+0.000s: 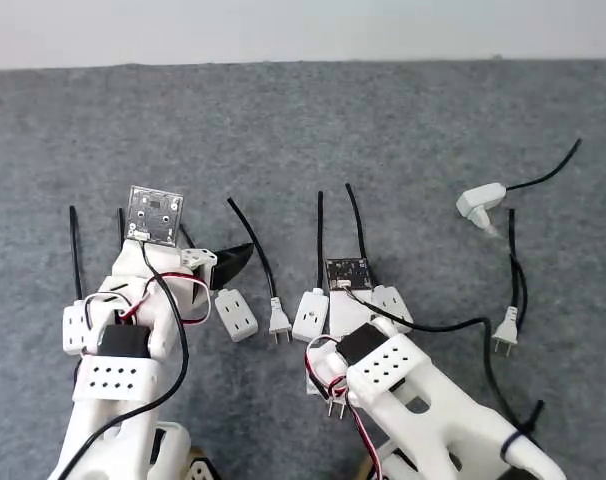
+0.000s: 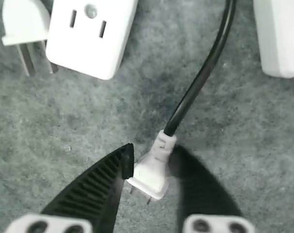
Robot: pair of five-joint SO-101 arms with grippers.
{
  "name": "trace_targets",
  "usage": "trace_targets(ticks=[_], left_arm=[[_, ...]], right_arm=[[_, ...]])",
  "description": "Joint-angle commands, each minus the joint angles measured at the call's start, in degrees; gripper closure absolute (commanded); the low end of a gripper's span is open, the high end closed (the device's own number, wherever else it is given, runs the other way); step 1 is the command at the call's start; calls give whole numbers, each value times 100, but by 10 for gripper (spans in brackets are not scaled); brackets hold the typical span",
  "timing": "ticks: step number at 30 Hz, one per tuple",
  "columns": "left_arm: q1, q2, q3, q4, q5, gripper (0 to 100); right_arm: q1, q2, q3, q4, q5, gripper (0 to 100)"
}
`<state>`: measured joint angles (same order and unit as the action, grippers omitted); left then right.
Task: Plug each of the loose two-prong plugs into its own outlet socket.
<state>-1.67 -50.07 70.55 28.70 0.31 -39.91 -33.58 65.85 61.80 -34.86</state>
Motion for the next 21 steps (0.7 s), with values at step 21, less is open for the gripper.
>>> trace_targets(ticks=[21], left_arm=[[26, 9, -40, -185, 9, 589]], right_arm=[[-4, -57, 35, -224, 229, 991]])
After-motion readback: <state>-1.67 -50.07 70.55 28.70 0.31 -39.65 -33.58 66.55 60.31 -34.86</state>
